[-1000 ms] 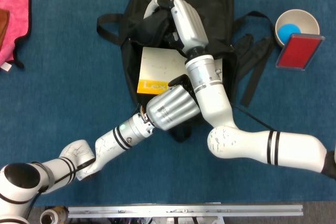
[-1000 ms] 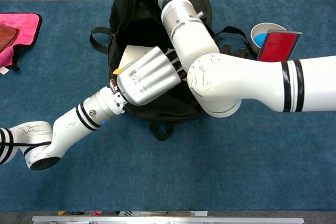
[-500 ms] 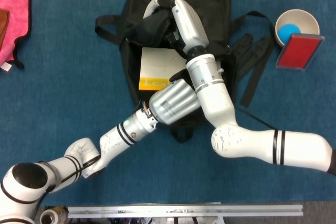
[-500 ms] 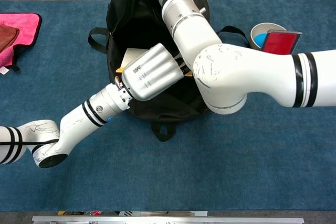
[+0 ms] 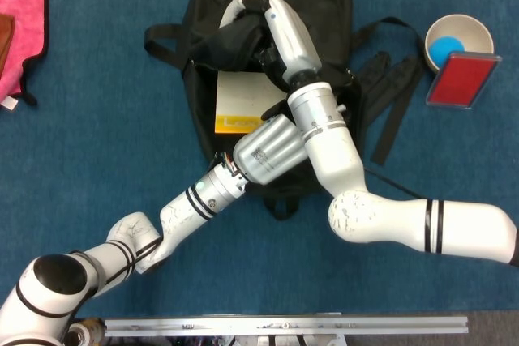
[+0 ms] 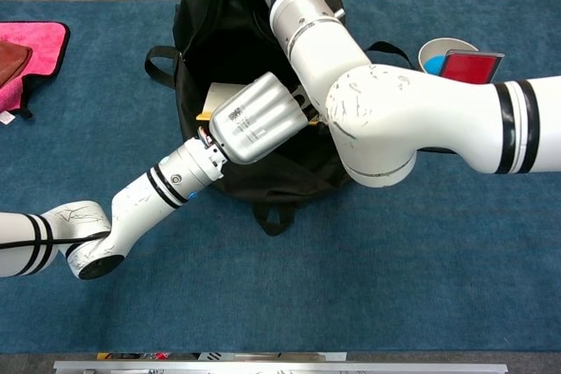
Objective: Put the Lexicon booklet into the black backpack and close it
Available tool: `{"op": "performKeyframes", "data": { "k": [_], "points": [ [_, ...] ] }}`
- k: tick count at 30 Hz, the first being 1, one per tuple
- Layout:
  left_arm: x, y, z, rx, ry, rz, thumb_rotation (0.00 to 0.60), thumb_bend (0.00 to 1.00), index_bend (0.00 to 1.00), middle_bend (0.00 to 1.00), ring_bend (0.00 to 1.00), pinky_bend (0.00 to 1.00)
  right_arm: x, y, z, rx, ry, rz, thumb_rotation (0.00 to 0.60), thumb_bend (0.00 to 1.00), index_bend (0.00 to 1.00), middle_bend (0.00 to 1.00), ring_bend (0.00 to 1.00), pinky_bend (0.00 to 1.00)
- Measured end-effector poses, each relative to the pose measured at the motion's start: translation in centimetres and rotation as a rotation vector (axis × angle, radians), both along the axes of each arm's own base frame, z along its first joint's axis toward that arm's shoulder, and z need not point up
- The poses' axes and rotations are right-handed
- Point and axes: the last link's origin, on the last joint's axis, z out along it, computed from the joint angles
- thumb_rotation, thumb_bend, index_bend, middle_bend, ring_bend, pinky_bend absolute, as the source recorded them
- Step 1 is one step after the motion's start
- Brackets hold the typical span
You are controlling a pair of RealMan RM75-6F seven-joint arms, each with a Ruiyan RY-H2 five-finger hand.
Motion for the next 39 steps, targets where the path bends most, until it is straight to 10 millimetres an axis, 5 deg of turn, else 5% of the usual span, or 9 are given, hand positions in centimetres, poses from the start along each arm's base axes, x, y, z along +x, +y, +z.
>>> {"op": "performKeyframes", "data": {
  "k": [39],
  "points": [
    [0.6, 2.1, -0.9, 0.063, 0.073, 0.049, 0.600, 0.31, 0.72, 0.69, 0.58, 0.70, 0.0, 0.3, 0.3, 0.021, -0.015, -0.005, 0.600, 1.00, 0.71, 0.61, 0.63, 0.85]
  ]
}}
